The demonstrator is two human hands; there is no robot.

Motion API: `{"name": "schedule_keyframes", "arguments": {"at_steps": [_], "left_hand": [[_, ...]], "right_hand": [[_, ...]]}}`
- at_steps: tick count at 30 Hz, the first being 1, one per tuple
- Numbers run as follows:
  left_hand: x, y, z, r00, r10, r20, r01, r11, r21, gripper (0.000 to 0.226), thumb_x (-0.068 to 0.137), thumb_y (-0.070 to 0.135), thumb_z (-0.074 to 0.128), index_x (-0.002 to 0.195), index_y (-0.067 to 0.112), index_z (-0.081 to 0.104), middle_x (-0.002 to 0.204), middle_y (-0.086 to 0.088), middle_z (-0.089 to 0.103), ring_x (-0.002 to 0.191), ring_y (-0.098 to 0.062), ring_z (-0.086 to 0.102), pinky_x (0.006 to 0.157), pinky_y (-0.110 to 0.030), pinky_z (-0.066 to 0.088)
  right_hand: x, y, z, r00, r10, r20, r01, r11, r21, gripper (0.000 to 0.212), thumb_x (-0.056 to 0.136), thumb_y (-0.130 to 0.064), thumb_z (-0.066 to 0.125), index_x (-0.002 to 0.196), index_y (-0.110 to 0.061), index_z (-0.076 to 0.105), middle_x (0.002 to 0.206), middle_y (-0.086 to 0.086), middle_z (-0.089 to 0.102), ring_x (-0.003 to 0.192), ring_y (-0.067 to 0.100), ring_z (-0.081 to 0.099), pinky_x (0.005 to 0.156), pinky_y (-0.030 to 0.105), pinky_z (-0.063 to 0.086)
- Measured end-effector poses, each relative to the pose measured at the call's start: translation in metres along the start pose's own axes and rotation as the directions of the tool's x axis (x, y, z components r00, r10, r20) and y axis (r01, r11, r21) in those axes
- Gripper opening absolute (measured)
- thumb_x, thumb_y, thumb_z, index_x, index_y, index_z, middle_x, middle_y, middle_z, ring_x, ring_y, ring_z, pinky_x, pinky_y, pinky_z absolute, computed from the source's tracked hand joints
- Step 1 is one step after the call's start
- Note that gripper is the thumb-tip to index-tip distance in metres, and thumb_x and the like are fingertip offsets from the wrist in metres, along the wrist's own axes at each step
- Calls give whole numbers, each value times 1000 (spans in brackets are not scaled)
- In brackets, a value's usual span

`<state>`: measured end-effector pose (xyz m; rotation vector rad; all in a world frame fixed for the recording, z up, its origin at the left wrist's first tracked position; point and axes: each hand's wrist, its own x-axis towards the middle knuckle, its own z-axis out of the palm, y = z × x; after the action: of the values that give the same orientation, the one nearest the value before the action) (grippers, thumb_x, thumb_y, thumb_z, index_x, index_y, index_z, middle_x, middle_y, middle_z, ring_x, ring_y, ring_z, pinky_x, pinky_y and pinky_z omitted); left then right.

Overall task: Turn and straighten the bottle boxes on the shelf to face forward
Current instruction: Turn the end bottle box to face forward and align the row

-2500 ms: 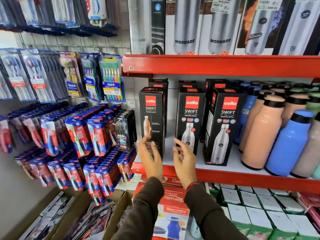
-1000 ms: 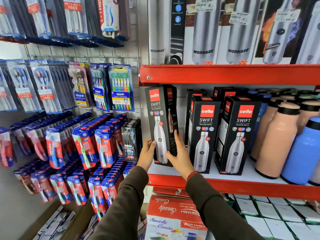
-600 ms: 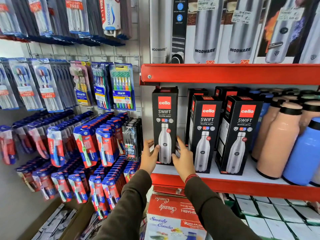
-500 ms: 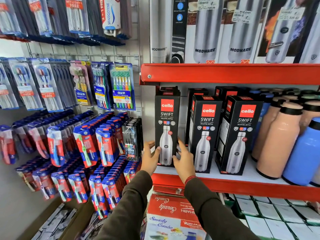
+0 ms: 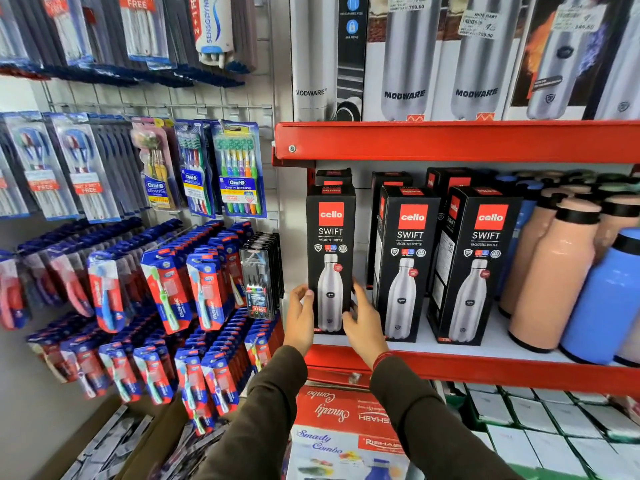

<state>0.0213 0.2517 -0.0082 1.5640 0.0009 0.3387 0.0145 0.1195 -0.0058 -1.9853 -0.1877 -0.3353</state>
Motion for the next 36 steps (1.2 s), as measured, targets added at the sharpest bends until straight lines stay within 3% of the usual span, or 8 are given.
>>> {"name": "schedule_keyframes", "arguments": {"at_steps": [2, 9, 15, 21, 25, 30, 33, 36], "left_hand": [[-3, 4, 2, 1000, -23, 4, 23, 998, -50, 46, 101, 49, 35, 136, 22, 47, 140, 1, 54, 132, -15, 48, 115, -35, 33], [-17, 18, -1, 997, -68, 43, 74, 984, -160, 55, 101, 56, 22, 145, 30, 44, 147, 10, 48, 143, -18, 40, 124, -46, 25], [-31, 13, -8, 995, -95, 36, 99, 984, -148, 88, 77, 85, 31, 148, 34, 42, 157, 5, 42, 142, -18, 43, 123, -50, 26], [-45, 11, -11, 998, -37, -48, 29, 989, -146, 80, 68, 94, 36, 129, 48, 57, 148, 5, 54, 136, -15, 50, 119, -48, 35], [-52, 10, -11, 994, -19, -110, 6, 993, -117, 83, 70, 92, 37, 131, 38, 58, 138, 8, 60, 130, -11, 55, 116, -46, 39], [-56, 12, -11, 990, 0, -141, 2, 1000, 9, 36, 85, 80, 35, 107, 67, 61, 106, 24, 66, 115, -6, 59, 111, -42, 44], [-61, 18, -8, 988, 29, -154, -24, 999, 30, 54, 93, 68, 35, 132, 38, 60, 135, 6, 63, 129, -13, 54, 114, -37, 39], [-66, 18, -2, 981, 62, -182, -60, 998, 17, 51, 100, 53, 39, 143, 26, 50, 148, 4, 53, 137, -8, 44, 113, -27, 32]], "right_hand": [[-3, -4, 0, 999, 29, -23, -26, 995, 95, 58, 98, -8, 43, 152, -26, 31, 137, 6, 58, 111, 23, 62, 82, 10, 43], [-15, -10, -3, 997, 73, 14, -73, 934, 349, 45, 105, -23, 33, 149, -29, 38, 151, -9, 39, 143, 14, 38, 121, 38, 29], [-30, -8, -5, 998, 65, 13, -65, 924, 377, 44, 105, -24, 31, 147, -30, 41, 151, -9, 42, 144, 14, 38, 122, 46, 30], [-43, -8, -5, 999, 52, -16, -44, 938, 343, 44, 103, -31, 33, 146, -33, 42, 153, -5, 44, 139, 10, 43, 121, 44, 33], [-49, -8, -6, 999, 32, -19, -24, 943, 333, 46, 99, -34, 36, 144, -36, 43, 153, -5, 46, 141, 13, 43, 120, 46, 34], [-53, -14, -7, 999, 14, -33, -2, 943, 334, 47, 98, -28, 40, 145, -32, 45, 152, -3, 47, 138, 9, 43, 119, 35, 33], [-53, -15, -8, 1000, 3, -5, -2, 947, 321, 47, 100, -23, 41, 147, -29, 42, 154, -3, 44, 138, 4, 39, 115, 25, 29], [-55, -12, -12, 1000, -4, -24, 11, 953, 302, 46, 101, -21, 41, 146, -30, 42, 154, -4, 43, 135, 2, 40, 119, 31, 32]]}}
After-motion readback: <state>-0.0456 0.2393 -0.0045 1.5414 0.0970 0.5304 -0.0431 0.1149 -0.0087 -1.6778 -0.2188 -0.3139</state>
